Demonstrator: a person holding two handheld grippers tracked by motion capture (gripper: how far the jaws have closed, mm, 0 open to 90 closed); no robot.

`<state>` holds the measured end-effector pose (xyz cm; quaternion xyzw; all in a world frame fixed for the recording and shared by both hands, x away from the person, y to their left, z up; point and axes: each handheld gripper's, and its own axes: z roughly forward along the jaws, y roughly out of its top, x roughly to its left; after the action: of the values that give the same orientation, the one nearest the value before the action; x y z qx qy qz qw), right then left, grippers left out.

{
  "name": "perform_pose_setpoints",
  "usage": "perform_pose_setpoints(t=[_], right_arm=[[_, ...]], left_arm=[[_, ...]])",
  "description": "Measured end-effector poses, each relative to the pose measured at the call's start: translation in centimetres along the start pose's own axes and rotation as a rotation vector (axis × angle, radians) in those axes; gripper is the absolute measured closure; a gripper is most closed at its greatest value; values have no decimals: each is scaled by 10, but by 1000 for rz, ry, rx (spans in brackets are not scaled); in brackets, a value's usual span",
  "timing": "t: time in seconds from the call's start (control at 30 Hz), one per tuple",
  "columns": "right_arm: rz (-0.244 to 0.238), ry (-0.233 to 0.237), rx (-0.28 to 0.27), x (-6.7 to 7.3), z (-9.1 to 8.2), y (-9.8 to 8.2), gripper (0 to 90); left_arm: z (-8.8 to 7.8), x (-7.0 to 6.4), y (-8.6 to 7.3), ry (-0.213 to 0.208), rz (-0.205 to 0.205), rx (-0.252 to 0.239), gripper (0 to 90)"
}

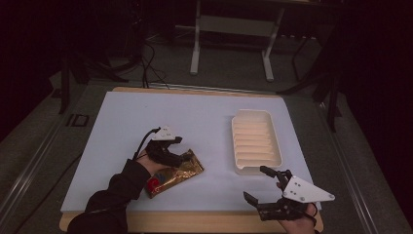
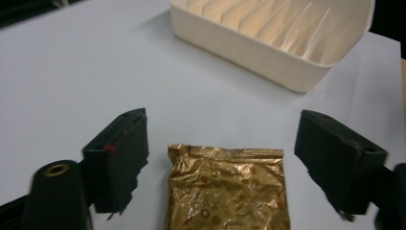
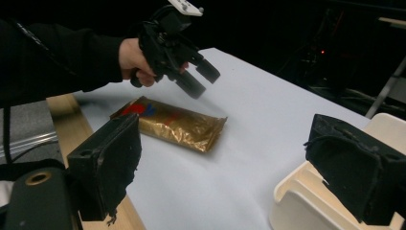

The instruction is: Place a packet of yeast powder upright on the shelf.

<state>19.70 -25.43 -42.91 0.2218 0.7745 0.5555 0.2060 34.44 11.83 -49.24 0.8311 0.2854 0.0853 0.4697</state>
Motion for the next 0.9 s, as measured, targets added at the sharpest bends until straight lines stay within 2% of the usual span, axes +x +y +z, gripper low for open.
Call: perform_pose_setpoints(t=[0.1,0.17,0.23,0.27,0.37,0.4,0.47,0.53,0.63,0.73,0.9], right_arm=[[1,5,4,0,1,0,117],[3,1,5,0,1,-1,117],[6,2,3,0,1,-1,117],[10,2,3,-1,1,-1,117],[11,3,5,-1,1,-2,117],[11,7,10,-1,2,-3,118],[14,11,15,-1,3,-3,119],[16,8,14,-1,4,-3,118],[18,5,14,-1,3,-3,118],[20,9,15,-2,4,-4,119],[22,12,25,-2,6,-4,119]], left_arm=[[6,3,-2,7,1,27,226],[14,6,-4,31,9,61,243],[16,7,-4,38,3,68,253],[19,9,-5,31,-3,81,286],[22,11,-6,29,-2,91,289],[23,11,-7,38,10,97,309],[26,13,-8,35,1,100,336],[30,14,-9,48,16,113,353],[33,18,-10,36,2,116,426],[35,19,-11,39,-9,115,435],[44,21,-14,16,-24,165,441]])
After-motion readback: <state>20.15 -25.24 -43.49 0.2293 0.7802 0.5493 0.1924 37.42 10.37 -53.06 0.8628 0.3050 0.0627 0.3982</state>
